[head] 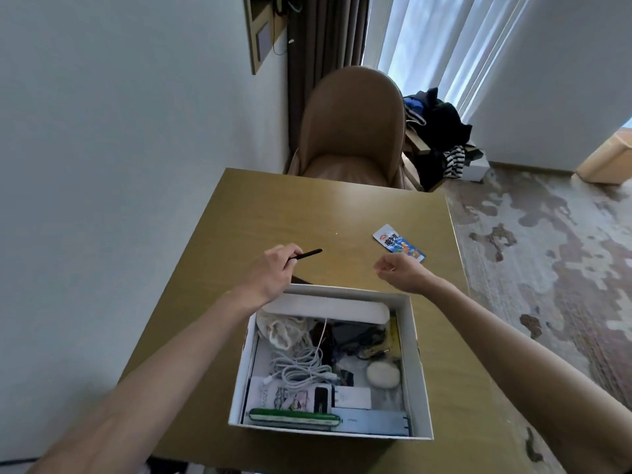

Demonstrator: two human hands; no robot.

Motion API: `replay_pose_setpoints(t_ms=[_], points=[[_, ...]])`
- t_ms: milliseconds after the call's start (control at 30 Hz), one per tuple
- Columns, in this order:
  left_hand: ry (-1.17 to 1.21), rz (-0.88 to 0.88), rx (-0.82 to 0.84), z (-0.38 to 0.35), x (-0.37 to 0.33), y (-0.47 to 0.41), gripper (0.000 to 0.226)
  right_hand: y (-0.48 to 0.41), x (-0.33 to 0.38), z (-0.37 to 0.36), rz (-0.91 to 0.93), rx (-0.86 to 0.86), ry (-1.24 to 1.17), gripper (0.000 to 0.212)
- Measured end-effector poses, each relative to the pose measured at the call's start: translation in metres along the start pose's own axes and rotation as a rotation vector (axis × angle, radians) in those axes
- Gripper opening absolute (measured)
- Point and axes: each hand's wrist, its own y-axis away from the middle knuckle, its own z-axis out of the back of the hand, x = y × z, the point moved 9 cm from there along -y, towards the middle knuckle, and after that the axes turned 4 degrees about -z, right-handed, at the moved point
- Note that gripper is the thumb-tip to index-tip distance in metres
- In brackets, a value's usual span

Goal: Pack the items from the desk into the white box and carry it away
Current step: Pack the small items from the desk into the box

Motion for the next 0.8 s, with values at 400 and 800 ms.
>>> replay_pose_setpoints(t_ms=[400, 800], points=[[0.191, 0.276, -0.025, -0.026, 0.090, -0.012, 0.020, -0.097, 0.073, -0.117, 0.265, 0.386, 0.510, 0.029], [0.183, 0.301, -0.060, -0.037, 0.093, -0.012, 0.021, -0.100, 0.079, -0.145, 0.370, 0.450, 0.577, 0.023]])
